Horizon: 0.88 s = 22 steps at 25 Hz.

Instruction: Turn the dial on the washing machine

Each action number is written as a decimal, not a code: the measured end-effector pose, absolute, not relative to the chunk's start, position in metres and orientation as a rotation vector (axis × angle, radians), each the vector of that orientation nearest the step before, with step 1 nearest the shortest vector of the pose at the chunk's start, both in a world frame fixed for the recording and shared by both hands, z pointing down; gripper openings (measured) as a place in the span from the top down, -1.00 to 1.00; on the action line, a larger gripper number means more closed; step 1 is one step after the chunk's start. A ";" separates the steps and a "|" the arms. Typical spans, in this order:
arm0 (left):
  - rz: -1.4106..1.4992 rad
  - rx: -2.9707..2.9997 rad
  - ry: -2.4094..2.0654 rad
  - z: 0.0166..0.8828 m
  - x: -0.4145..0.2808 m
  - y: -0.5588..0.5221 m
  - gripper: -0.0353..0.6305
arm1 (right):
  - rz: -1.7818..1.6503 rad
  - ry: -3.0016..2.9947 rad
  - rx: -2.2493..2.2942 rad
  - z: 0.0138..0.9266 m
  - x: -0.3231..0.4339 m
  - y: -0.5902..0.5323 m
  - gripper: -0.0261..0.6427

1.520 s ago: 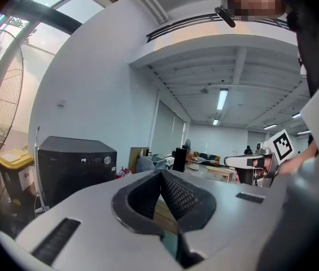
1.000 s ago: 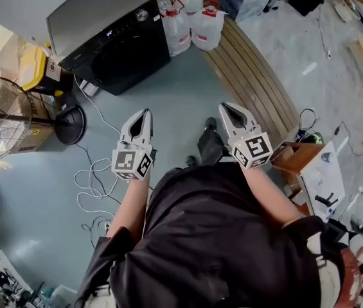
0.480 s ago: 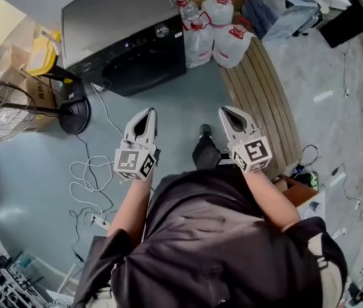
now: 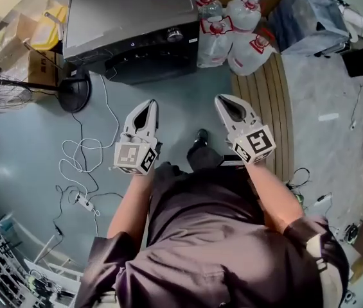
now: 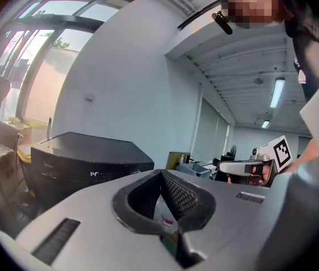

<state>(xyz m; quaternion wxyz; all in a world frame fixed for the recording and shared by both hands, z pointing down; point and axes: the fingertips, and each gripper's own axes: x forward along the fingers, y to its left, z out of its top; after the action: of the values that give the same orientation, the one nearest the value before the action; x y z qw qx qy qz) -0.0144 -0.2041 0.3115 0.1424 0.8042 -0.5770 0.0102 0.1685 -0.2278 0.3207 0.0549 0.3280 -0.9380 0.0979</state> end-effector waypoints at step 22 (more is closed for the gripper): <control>-0.007 2.263 -1.666 0.459 -0.059 -0.339 0.85 | 0.258 -2.775 1.044 0.459 0.061 -0.409 0.19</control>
<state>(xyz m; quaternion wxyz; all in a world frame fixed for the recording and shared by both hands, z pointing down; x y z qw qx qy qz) -0.0586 -0.3390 0.4587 0.1651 0.7942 -0.5847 -0.0026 0.0613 -0.4093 0.4594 0.0827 0.3494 -0.9293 0.0864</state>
